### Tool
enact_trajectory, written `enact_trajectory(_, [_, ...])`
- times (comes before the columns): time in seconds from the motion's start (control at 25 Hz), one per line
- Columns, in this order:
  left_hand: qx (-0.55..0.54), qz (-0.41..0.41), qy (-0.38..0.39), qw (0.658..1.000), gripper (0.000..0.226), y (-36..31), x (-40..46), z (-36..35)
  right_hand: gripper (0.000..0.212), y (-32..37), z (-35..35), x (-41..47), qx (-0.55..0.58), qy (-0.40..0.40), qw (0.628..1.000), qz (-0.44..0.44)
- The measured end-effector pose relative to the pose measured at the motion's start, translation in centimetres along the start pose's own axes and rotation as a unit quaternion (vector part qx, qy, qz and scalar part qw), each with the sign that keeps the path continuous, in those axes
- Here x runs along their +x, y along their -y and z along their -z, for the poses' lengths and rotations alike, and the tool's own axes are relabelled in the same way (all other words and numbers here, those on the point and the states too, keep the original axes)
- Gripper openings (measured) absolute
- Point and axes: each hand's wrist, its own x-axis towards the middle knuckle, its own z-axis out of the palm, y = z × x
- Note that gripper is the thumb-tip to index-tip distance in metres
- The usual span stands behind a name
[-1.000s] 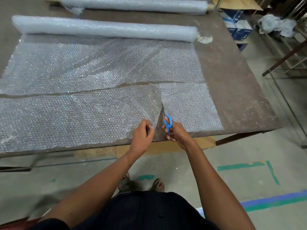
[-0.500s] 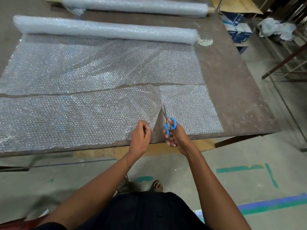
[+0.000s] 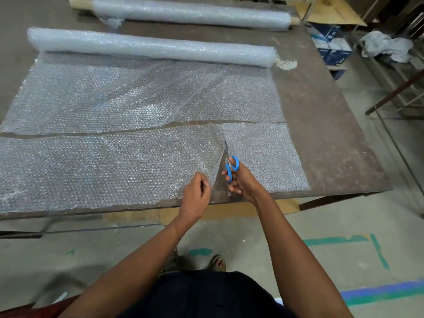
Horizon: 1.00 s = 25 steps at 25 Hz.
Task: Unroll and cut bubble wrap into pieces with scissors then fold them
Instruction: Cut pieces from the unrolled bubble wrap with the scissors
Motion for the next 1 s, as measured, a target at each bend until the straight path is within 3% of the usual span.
enact_trajectory(0.24, [0.018,0.009,0.005,1.000,0.017,-0.1,0.2,0.0,0.062,-0.4,0.3,0.4,-0.028,-0.016,0.999,0.020])
enact_trajectory(0.48, [0.012,0.004,0.002,1.000,0.009,0.0,0.2,-0.2,0.053,-0.4,0.3,0.7,-0.037,-0.043,0.998,0.029])
enact_trajectory(0.72, [-0.005,0.005,-0.023,1.000,0.011,-0.1,0.0,-0.3,0.064,0.3,0.4,-0.1,-0.020,-0.018,1.000,-0.002])
enact_trajectory(1.0, [0.001,0.001,-0.024,1.000,0.012,-0.1,-0.1,-0.3,0.061,1.2,0.2,0.3,-0.001,-0.008,1.000,-0.014])
